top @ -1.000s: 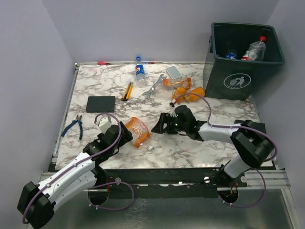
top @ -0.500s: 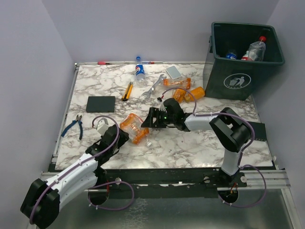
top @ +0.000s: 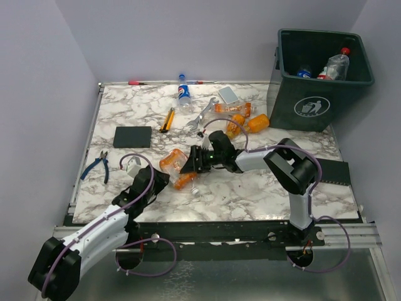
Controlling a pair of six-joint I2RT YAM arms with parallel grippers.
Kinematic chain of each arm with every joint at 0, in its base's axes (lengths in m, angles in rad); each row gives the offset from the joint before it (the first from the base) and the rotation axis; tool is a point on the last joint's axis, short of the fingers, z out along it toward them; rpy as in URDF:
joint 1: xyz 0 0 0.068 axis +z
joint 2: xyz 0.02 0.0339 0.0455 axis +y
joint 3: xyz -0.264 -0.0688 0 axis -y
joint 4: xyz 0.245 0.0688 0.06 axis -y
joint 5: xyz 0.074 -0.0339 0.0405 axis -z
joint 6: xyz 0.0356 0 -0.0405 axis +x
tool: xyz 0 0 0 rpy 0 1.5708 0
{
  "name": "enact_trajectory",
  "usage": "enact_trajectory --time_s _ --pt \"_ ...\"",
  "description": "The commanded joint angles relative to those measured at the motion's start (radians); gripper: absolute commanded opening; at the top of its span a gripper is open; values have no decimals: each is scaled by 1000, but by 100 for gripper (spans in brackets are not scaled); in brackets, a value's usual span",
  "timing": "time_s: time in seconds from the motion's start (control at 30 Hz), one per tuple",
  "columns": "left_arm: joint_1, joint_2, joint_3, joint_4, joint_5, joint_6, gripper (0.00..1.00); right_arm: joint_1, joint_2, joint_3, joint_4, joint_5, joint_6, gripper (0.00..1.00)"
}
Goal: Put the plastic bottles in the bin
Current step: Pick up the plastic bottle at the center of the board.
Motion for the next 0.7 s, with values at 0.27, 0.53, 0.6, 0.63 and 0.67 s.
enact_trajectory --time_s 0.27,0.53,0.6,0.63,0.67 --pt "5 -113 117 -180 105 110 93 26 -202 -146 172 94 109 38" --pt "6 -358 191 -65 188 198 99 26 -562 -325 367 258 138 36" --pt "7 -392 183 23 243 196 99 26 -608 -344 428 247 153 35" --pt "7 -402 180 79 270 192 99 26 -619 -346 455 227 158 35" --pt "8 -410 177 126 290 184 99 26 -627 -342 472 200 165 35"
